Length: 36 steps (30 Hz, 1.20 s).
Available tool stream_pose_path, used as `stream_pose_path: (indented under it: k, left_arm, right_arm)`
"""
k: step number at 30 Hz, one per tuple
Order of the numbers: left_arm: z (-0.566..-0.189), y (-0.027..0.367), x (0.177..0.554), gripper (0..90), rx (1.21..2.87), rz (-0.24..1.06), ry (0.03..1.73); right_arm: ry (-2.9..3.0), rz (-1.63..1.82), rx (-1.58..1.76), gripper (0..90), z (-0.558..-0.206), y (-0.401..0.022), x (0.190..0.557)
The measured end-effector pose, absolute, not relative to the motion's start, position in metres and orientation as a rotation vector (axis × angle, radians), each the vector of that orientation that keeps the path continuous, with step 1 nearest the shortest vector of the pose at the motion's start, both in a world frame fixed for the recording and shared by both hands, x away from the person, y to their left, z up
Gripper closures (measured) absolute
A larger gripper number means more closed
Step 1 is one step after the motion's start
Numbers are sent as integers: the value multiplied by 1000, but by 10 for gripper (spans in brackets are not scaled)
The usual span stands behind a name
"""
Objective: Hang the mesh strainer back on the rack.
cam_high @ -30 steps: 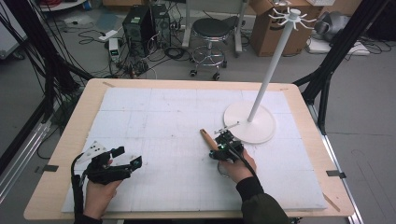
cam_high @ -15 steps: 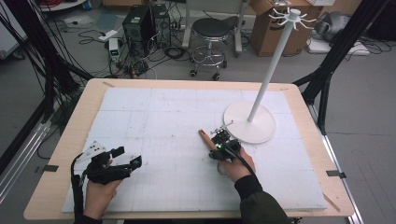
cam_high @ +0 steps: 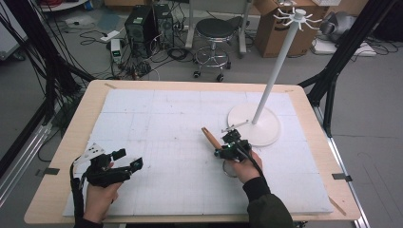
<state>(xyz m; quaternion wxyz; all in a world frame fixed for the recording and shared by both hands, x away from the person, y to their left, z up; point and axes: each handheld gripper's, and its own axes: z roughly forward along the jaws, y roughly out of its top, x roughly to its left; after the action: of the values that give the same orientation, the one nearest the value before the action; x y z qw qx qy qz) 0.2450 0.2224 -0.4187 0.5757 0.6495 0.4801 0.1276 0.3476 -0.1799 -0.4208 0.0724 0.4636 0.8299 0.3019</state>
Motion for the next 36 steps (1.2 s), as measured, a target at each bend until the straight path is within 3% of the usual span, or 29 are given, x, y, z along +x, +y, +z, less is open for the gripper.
stream_pose_path:
  k: [16, 36]
  left_arm:
    - [-420, 220, 245, 89, 1541, 323, 1131]
    - [-420, 219, 245, 89, 1541, 325, 1128]
  right_arm:
    - [2246, 1383, 1474, 690, -399, -232, 334]
    - [2027, 1647, 1525, 690, -381, -271, 325]
